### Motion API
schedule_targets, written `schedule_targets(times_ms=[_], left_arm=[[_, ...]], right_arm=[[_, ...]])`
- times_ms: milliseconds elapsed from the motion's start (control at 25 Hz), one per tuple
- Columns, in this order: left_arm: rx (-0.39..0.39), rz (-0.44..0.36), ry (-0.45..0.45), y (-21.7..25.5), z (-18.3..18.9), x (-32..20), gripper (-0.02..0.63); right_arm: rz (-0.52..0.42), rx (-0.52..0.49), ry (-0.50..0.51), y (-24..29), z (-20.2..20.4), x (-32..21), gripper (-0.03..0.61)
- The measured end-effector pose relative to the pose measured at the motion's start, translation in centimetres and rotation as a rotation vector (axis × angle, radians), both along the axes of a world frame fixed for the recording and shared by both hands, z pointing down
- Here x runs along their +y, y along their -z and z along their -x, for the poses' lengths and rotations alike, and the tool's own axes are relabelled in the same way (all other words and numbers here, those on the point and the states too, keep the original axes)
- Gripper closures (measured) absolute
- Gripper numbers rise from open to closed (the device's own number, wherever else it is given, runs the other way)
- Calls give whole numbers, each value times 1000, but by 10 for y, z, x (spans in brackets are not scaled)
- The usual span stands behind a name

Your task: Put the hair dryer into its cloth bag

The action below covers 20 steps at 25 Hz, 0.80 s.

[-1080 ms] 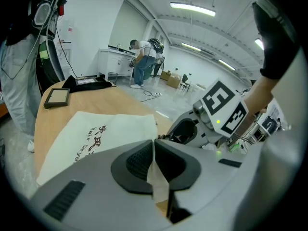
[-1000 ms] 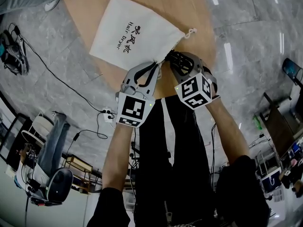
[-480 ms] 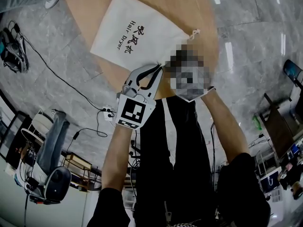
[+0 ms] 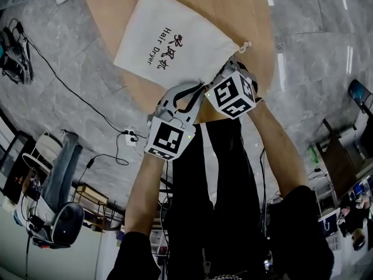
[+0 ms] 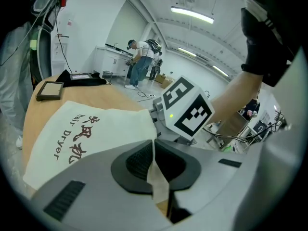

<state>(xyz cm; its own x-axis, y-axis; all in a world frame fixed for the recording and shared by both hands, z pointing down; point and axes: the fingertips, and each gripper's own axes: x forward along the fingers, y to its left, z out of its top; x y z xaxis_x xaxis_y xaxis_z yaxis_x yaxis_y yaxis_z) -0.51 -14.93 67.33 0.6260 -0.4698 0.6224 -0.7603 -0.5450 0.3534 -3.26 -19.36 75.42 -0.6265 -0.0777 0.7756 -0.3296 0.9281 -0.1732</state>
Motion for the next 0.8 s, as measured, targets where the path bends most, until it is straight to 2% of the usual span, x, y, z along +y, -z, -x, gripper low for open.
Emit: schedule_targets(times_ms=[360,600,800], left_arm=[[9,-2,4,-4,-1,-2,589],[16,5,4,-5,0,-2,589],[1,-1,3,-4,1,-2,589]], right_arm=[[12,-21,11,-11,6,-4,371],[20,-53,-27,-11,7,-4,359],[11,-97,-83,1,-9,0,345]])
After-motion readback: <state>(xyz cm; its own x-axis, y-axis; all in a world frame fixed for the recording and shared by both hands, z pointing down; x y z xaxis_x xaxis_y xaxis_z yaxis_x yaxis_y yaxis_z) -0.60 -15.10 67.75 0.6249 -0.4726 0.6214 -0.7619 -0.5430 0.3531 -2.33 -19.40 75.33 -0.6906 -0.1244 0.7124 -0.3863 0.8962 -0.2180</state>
